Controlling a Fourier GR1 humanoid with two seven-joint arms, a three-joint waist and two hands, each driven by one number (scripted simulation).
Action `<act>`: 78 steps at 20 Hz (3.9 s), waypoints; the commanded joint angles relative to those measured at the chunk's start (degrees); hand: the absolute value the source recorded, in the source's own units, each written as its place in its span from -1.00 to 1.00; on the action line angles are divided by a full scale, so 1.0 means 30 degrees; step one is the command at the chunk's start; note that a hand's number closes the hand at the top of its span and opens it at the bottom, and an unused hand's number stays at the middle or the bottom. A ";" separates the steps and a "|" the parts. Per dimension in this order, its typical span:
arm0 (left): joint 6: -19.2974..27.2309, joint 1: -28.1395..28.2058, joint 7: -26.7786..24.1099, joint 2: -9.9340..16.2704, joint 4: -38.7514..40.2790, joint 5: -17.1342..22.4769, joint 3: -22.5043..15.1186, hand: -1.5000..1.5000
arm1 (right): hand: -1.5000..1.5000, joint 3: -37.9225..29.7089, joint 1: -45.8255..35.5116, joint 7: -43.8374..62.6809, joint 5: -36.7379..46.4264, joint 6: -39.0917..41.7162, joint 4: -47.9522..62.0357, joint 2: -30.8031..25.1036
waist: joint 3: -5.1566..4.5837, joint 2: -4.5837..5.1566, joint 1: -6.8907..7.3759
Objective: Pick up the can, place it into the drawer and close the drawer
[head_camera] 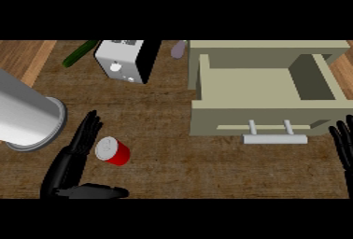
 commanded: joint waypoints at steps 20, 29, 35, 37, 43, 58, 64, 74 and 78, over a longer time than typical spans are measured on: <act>-0.1743 -0.1795 -0.6907 0.1790 0.9611 0.0131 0.3301 -1.00 | -1.00 -0.1279 0.0147 -0.0662 -0.0465 0.1496 0.0236 -0.0211 | -0.0002 0.0009 -0.0073; -0.2248 -0.3305 -0.6734 0.2323 1.2034 0.0882 0.4489 -1.00 | -1.00 0.0132 0.0402 -0.0748 0.1264 0.0510 -0.0568 0.1274 | -0.0005 0.0020 -0.0087; -0.0856 -0.2567 -0.9008 0.0780 1.2970 -0.0712 0.3020 -1.00 | -1.00 -0.0962 -0.1778 0.2038 0.0035 0.0236 -0.1116 0.0254 | -0.0003 0.0009 -0.0001; -0.0799 -0.3699 -0.8780 0.1122 1.3958 -0.0752 0.3286 -1.00 | -1.00 -0.0048 0.0451 0.0905 0.0666 0.0844 -0.2249 0.1218 | -0.0002 0.0002 -0.0065; -0.1263 -0.3828 -0.8179 0.1535 1.3559 -0.0328 0.3402 -1.00 | -1.00 0.0297 0.0194 0.1157 0.0873 0.0402 -0.1466 0.1324 | 0.0001 -0.0002 -0.0029; -0.0115 -0.6147 -0.9949 0.0063 1.7470 -0.1104 0.2546 -1.00 | -1.00 -0.1170 -0.0400 0.2153 -0.0157 0.1035 -0.2218 0.0768 | -0.0007 0.0020 -0.0067; -0.0679 -0.5728 -0.8973 0.0261 1.5473 -0.0654 0.2200 -1.00 | -1.00 -0.1758 0.0551 0.1142 -0.0835 0.1762 -0.2180 0.1187 | 0.0003 -0.0005 -0.0038; -0.1832 -0.7814 -0.8863 -0.0090 1.7241 0.0471 0.2541 1.00 | -1.00 -0.1365 -0.0660 0.2218 -0.0798 0.0693 -0.2368 0.0748 | -0.0005 0.0023 -0.0075; -0.1419 -0.7358 -0.7697 -0.0686 1.4538 0.0462 0.1604 1.00 | -1.00 -0.0934 -0.1775 0.1186 0.0361 0.0340 -0.0201 0.0713 | 0.0000 0.0021 0.0005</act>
